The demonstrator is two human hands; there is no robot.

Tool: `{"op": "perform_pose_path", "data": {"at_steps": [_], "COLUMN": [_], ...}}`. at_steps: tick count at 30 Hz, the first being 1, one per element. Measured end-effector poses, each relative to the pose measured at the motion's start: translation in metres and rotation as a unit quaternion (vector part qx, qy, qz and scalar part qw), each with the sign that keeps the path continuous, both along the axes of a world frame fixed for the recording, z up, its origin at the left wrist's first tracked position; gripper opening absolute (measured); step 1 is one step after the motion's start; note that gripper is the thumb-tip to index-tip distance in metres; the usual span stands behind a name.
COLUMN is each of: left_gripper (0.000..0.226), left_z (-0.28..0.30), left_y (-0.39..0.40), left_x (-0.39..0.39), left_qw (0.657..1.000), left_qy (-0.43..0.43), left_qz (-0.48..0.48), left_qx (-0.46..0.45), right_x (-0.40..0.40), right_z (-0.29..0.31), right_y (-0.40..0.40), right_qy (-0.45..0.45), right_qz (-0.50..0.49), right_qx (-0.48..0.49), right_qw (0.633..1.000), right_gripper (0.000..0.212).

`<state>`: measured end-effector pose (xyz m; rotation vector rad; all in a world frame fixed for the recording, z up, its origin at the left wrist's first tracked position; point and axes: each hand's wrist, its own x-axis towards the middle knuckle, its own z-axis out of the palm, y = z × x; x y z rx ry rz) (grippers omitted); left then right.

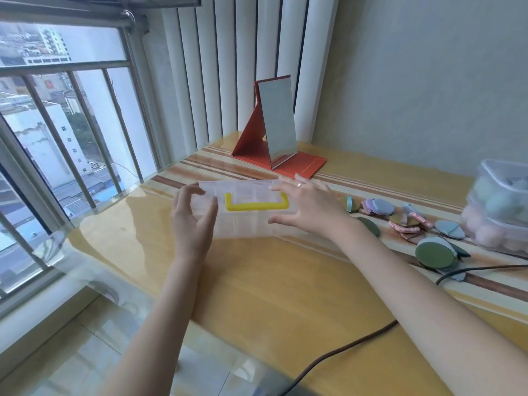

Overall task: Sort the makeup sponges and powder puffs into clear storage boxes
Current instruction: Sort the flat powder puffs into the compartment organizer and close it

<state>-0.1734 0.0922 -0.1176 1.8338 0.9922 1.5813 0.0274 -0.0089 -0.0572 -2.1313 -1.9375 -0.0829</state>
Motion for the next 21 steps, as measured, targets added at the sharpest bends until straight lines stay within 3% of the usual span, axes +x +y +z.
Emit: {"op": "perform_pose_path", "data": {"at_steps": [3, 7, 12, 18, 21], "left_gripper": [0.058, 0.083, 0.087, 0.102, 0.1], "left_z": [0.0, 0.0, -0.004, -0.006, 0.0], "left_y": [0.0, 0.005, 0.012, 0.02, 0.008], "left_x": [0.001, 0.0, -0.002, -0.003, 0.003], "left_qw": [0.999, 0.976, 0.971, 0.954, 0.968], "left_qy": [-0.01, -0.066, -0.025, -0.01, -0.048], "left_qz": [-0.025, -0.093, -0.131, -0.174, -0.105], "left_qx": [-0.027, -0.187, -0.199, -0.244, -0.223], "right_x": [0.012, 0.014, 0.015, 0.019, 0.004], "right_z": [-0.013, -0.022, -0.026, -0.026, -0.031], "right_y": [-0.011, -0.013, -0.01, -0.006, -0.004], "right_qy": [0.02, 0.005, 0.001, 0.024, 0.04], "right_qz": [0.026, 0.035, 0.044, 0.033, -0.048], "right_qx": [0.031, 0.09, 0.145, 0.131, 0.176], "right_qw": [0.999, 0.995, 0.988, 0.99, 0.982], "right_gripper": [0.069, 0.057, 0.048, 0.041, 0.034]}}
